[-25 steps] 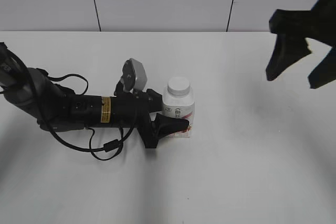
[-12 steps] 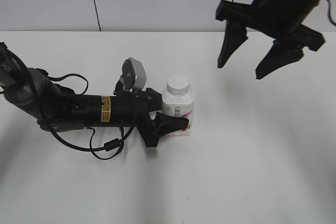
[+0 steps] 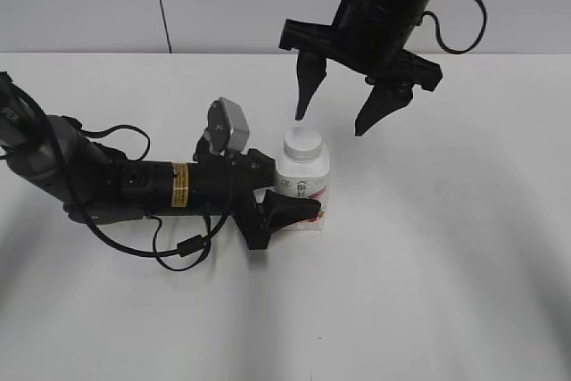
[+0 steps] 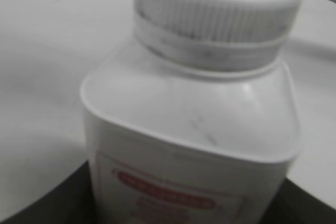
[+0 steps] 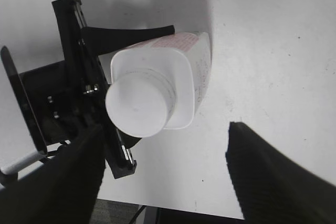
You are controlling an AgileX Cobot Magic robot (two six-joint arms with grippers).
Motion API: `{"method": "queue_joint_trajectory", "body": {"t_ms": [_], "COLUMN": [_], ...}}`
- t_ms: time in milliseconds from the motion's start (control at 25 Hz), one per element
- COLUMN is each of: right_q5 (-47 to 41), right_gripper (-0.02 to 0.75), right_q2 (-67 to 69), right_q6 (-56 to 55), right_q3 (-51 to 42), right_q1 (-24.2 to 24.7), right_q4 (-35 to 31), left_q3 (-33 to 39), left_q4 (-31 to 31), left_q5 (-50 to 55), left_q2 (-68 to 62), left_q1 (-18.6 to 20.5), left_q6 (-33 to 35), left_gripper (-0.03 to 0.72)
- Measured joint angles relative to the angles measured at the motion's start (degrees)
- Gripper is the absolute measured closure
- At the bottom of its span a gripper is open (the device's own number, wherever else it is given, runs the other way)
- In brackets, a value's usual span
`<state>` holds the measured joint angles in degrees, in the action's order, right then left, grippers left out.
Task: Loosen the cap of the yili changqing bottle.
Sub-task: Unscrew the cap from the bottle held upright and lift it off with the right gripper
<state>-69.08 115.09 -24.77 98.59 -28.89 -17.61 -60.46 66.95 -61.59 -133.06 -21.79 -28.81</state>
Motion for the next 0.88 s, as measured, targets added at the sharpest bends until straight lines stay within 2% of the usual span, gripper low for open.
{"method": "queue_joint_trajectory", "body": {"t_ms": [880], "right_q5": [3.6], "right_gripper": [0.171], "right_q2": [4.58], "right_q6": [-1.14], "right_q3": [2.35], "right_q1": [-1.6], "right_q4": [0.06], "left_q3": [0.0], "left_q4": [-0.42], "left_q5": [0.25], "left_q2": [0.0], "left_q1": [0.0], "left_q6": [0.12], "left_gripper": [0.257]}}
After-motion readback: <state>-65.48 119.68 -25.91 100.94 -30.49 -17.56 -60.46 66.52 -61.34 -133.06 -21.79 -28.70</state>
